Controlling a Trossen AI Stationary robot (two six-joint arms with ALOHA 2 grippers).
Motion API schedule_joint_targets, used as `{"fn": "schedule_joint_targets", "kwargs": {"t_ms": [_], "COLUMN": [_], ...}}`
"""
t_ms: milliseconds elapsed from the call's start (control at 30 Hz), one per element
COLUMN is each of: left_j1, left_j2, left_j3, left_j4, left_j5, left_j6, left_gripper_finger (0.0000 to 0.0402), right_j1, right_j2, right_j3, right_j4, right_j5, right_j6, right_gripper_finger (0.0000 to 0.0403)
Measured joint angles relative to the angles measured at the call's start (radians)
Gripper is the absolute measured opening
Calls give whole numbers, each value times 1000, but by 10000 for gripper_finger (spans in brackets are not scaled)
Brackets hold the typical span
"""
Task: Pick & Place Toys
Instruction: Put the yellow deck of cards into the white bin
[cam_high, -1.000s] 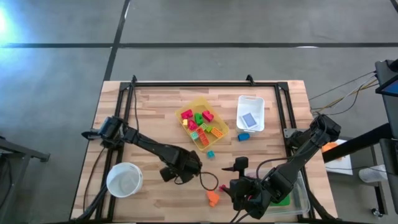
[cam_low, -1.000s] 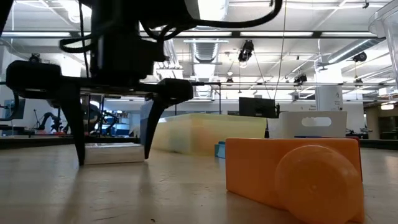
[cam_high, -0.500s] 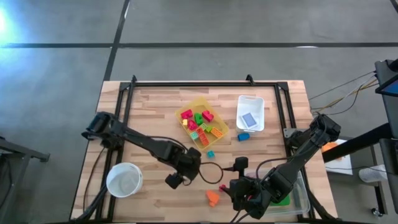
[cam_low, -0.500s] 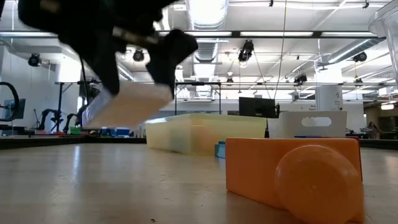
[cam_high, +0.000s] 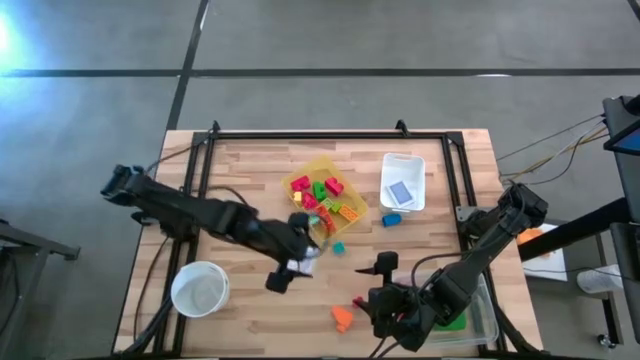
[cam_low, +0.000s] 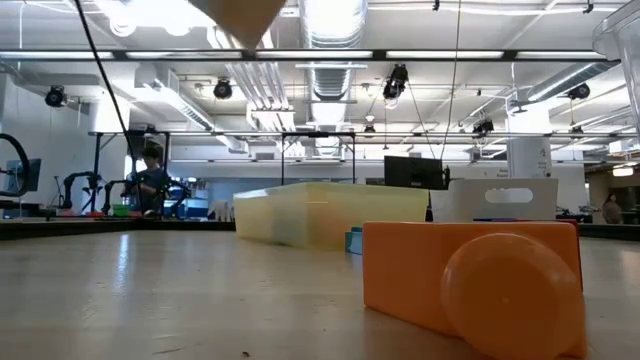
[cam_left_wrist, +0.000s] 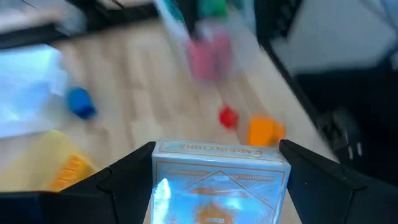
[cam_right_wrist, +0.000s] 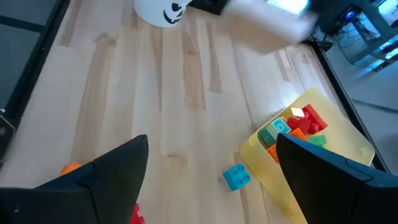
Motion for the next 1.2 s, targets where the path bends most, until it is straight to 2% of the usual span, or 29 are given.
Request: {"fn": "schedule_joint_targets", "kwargs": {"t_ms": [167, 333, 433, 500, 567, 633, 733, 867, 1033, 1200], "left_j1": [0, 0, -2, -2, 0, 0, 0, 1, 1, 5], "left_j2": [-109, -187, -217, -229, -236, -241, -241, -241, -245, -245], "left_j3": [0, 0, 0, 0, 0, 3, 21, 51, 71, 89], "left_j4": [120, 288, 355, 405, 488, 547, 622, 627, 628, 630], "left_j5": [-128, -204, -242, -266, -277, -280, -280, -257, -232, -230], "left_j6": [-122, -195, -217, -235, -261, -275, -276, -276, -284, -279], "left_gripper_finger": [303, 303, 303, 303, 303, 303, 303, 303, 303, 303], "right_j1": [-14, -47, -58, -58, -57, -67, -95, -131, -177, -221], "right_j2": [0, 1, 1, 2, 2, 1, 1, 1, 1, 1], "right_j3": [0, 0, 0, 9, 14, 14, 13, 13, 13, 13], "right_j4": [33, 151, 260, 345, 479, 651, 908, 1136, 1303, 1382], "right_j5": [1, 41, 152, 287, 424, 497, 467, 427, 277, 151], "right_j6": [-74, -234, -363, -484, -664, -868, -1139, -1378, -1541, -1592], "right_gripper_finger": [347, 347, 347, 347, 347, 347, 347, 347, 347, 347]}}
